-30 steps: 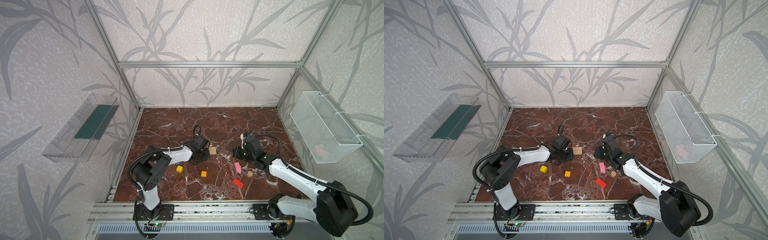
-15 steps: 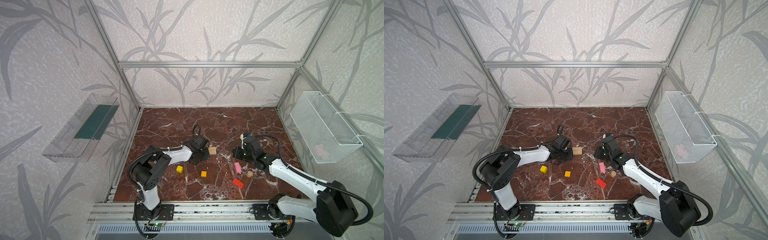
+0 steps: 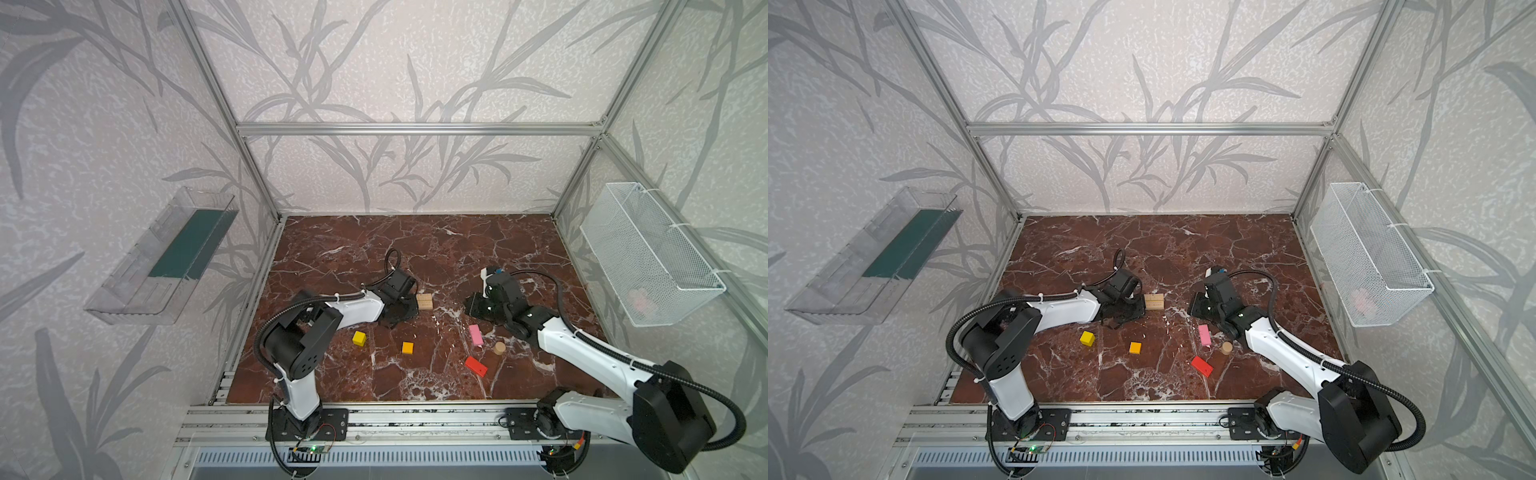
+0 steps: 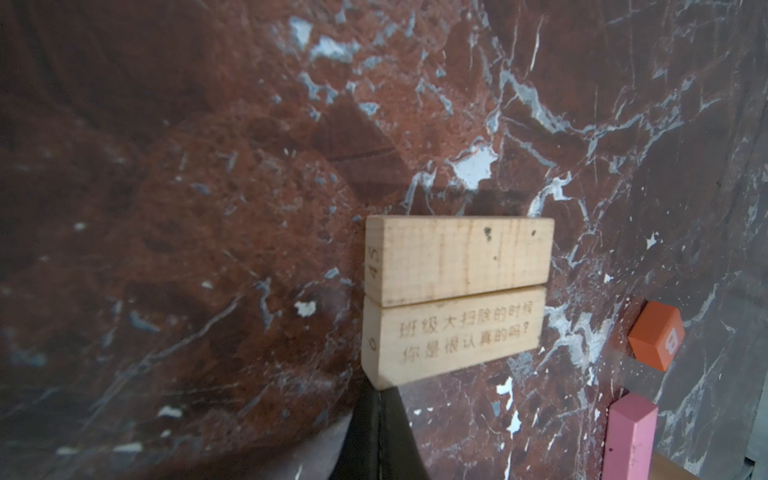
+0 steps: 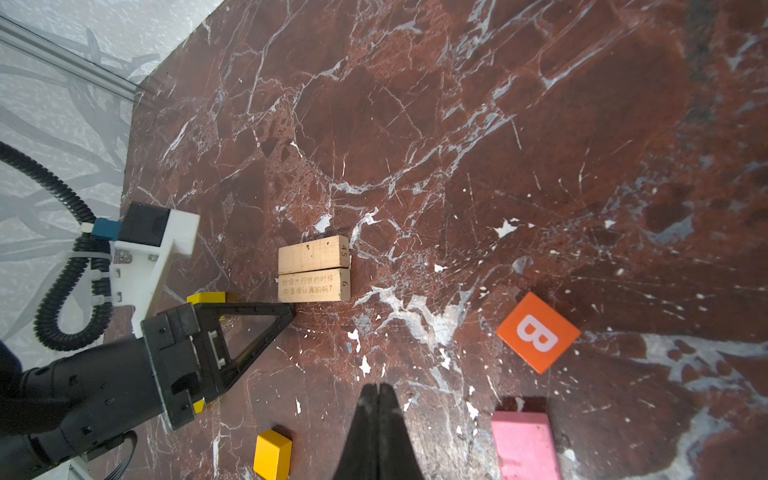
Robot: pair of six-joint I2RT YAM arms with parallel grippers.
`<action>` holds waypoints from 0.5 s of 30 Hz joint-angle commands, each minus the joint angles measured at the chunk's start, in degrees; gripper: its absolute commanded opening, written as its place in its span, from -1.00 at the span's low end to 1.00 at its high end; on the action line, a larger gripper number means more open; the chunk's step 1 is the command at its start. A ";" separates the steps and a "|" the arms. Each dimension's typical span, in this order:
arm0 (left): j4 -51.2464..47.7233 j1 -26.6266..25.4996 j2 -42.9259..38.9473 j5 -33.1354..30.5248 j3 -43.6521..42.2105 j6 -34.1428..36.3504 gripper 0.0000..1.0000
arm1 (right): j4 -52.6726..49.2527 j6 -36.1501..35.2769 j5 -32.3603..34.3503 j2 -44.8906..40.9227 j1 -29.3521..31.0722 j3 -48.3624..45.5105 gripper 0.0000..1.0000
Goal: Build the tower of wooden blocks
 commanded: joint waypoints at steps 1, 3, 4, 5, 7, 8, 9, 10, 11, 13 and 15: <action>-0.77 0.35 1.73 -1.68 0.23 -0.03 -1.00 | 1.01 0.25 -0.36 0.13 -0.36 -0.40 -1.00; -0.75 0.45 1.83 -1.56 0.27 -0.03 -1.00 | 1.06 0.28 -0.36 0.24 -0.30 -0.44 -1.00; -0.71 0.44 1.78 -1.36 0.34 -0.01 -1.00 | 1.11 0.26 -0.45 0.25 -0.31 -0.42 -1.00; -0.67 0.40 1.77 -1.33 0.25 -0.03 -1.00 | 1.07 0.28 -0.58 0.25 -0.29 -0.39 -1.00; -0.55 0.45 1.61 -1.19 0.08 -0.11 -1.00 | 1.07 0.26 -0.54 0.25 -0.30 -0.36 -1.00; -0.60 0.45 1.47 -1.18 -0.03 -0.12 -1.00 | 1.11 0.32 -0.56 0.24 -0.34 -0.36 -1.00; -0.58 0.43 1.33 -1.23 -0.13 -0.12 -1.00 | 1.03 0.26 -0.56 0.25 -0.28 -0.32 -1.00; -0.51 0.45 1.06 -1.21 -0.34 -0.21 -1.00 | 1.07 0.23 -0.63 0.24 -0.29 -0.35 -1.00; -0.39 0.45 0.85 -1.17 -0.53 -0.21 -1.00 | 1.07 0.18 -0.63 0.33 -0.25 -0.32 -1.00; -0.01 0.36 0.15 -0.77 -1.18 -0.37 -1.00 | 1.32 0.28 -0.95 0.59 -0.21 -0.38 -1.00; 0.56 0.28 -0.70 -0.40 -1.99 -0.56 -1.00 | 1.67 0.31 -1.52 1.10 -0.24 -0.32 -1.00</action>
